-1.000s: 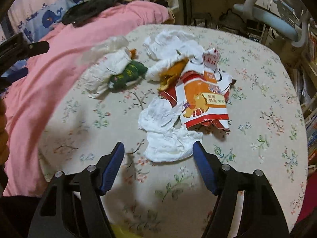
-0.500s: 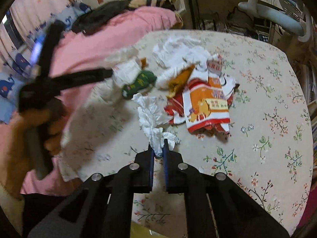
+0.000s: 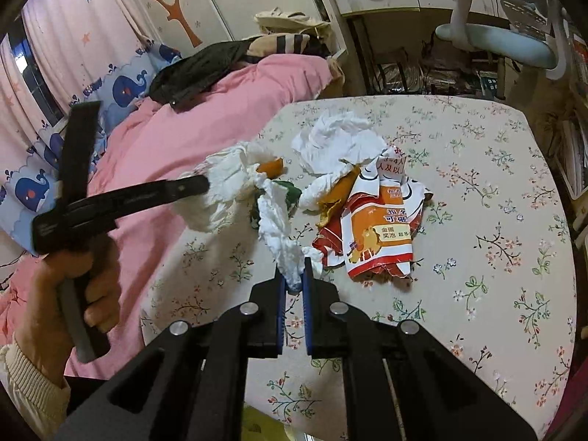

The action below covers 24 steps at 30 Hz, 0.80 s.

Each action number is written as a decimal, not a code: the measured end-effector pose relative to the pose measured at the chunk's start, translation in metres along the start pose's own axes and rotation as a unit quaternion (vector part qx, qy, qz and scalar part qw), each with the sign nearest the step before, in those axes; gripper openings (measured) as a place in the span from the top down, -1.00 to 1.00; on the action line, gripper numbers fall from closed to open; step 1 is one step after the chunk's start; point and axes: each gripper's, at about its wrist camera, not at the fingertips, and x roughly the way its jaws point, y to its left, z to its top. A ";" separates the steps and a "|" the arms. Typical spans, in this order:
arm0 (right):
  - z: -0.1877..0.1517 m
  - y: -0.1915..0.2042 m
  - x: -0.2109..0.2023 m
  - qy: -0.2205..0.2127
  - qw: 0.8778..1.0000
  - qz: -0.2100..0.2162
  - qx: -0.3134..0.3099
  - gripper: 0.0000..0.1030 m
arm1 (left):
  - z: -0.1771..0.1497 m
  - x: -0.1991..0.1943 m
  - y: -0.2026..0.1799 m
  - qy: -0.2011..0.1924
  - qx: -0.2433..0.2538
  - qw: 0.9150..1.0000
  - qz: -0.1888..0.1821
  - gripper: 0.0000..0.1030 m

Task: Collect trash
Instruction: 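Pinch a crumpled tissue with the right tool while the left tool grasps the white bag, then carry tissue and bag to the yellow bucket and open both tools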

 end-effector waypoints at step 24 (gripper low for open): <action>-0.070 0.029 -0.047 0.011 0.999 0.039 -0.023 0.83 | -0.089 -0.109 -0.034 -0.060 0.066 0.995 -0.045 0.51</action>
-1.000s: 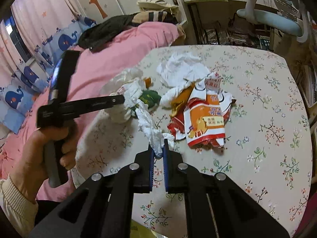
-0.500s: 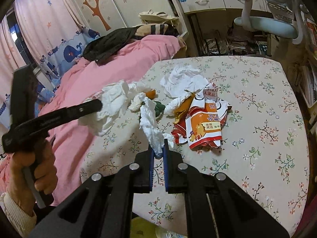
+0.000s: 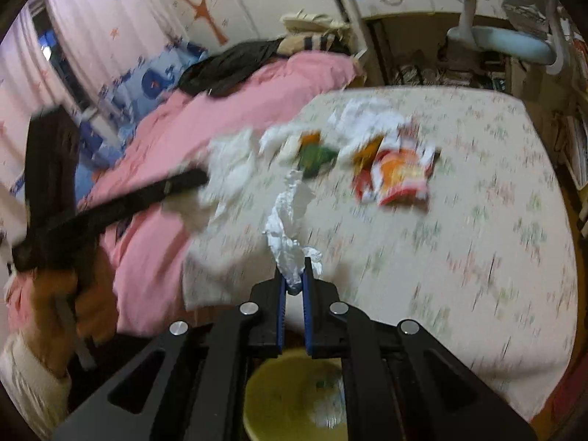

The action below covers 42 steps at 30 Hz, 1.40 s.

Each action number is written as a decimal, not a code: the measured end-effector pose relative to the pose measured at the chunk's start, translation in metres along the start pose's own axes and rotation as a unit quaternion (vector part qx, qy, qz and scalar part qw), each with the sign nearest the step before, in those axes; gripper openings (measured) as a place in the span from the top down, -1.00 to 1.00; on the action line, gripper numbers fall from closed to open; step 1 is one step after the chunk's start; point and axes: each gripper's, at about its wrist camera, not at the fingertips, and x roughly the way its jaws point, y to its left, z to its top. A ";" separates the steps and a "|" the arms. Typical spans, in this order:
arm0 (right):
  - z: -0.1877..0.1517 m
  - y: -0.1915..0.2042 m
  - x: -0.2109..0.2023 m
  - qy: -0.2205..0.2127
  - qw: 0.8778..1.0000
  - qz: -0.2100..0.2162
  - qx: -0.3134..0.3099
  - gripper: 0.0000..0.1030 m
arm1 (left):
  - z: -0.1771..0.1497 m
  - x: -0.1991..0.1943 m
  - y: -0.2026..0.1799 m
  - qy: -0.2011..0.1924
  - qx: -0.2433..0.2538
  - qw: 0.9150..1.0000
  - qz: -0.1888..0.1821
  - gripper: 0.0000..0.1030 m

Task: Collect trash
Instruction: 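Carry tissue and bag to the yellow bucket and open both tools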

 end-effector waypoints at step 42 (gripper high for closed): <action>-0.054 -0.022 -0.032 -0.045 0.993 -0.081 0.072 -0.27 | -0.160 -0.012 -0.072 0.202 0.089 0.975 -0.014 0.13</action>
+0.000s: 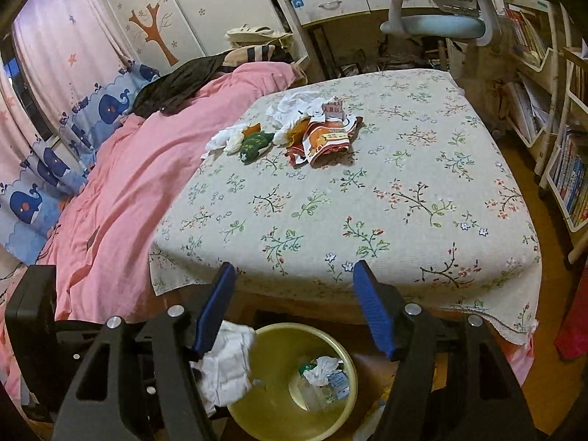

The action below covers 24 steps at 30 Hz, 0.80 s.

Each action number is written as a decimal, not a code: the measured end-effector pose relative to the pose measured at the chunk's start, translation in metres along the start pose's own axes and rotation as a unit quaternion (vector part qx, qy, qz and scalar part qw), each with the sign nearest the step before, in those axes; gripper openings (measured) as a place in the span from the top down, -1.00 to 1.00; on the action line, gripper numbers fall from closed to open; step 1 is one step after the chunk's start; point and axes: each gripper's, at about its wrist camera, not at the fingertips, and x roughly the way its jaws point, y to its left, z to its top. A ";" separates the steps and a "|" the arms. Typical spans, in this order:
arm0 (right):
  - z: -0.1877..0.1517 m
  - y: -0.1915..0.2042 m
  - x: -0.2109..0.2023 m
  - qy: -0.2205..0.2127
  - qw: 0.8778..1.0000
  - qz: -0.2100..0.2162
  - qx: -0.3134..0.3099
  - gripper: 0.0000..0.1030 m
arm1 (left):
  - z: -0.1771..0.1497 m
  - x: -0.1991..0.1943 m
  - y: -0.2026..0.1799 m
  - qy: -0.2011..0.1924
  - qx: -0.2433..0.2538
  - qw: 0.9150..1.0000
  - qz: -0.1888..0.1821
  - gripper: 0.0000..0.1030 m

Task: Collect trash
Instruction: 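Carry tissue and bag to the yellow bucket and open both tools, then return both tools over the table toward the remaining wrappers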

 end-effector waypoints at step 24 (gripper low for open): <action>0.019 0.022 -0.024 -0.112 0.990 -0.066 -0.061 -0.58 | 0.051 -0.082 0.040 -0.239 -0.083 0.959 0.132 -0.74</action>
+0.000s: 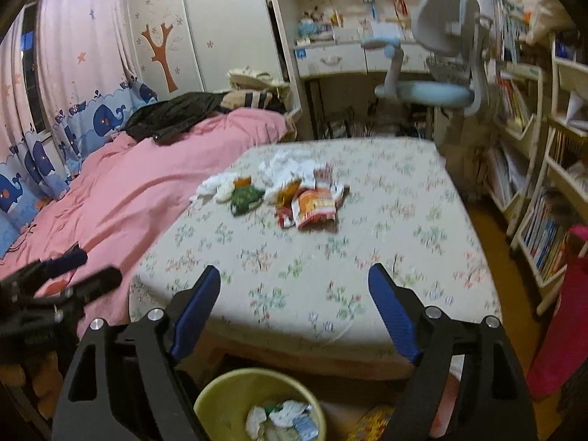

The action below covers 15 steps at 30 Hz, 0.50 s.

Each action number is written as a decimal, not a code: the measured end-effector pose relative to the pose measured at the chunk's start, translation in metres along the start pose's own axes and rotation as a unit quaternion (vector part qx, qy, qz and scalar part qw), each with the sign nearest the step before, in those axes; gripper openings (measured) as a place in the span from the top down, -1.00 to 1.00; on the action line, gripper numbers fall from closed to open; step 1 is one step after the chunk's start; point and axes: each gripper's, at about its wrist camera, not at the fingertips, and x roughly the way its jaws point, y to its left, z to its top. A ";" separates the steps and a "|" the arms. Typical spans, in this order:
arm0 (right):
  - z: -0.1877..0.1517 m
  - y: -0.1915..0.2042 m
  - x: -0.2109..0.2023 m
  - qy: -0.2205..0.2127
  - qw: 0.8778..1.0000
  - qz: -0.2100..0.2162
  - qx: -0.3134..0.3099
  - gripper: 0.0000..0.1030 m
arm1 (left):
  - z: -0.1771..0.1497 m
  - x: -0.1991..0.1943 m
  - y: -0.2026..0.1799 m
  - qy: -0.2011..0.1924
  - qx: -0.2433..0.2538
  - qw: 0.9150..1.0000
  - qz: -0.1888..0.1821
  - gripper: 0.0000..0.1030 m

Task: Collect trash
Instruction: 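Return both tools over the table toward the remaining wrappers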

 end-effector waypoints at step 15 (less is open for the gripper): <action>0.056 0.016 0.033 -0.047 0.998 -0.007 -0.047 -0.68 | 0.062 0.052 0.025 -0.037 -0.059 0.997 0.033 -0.79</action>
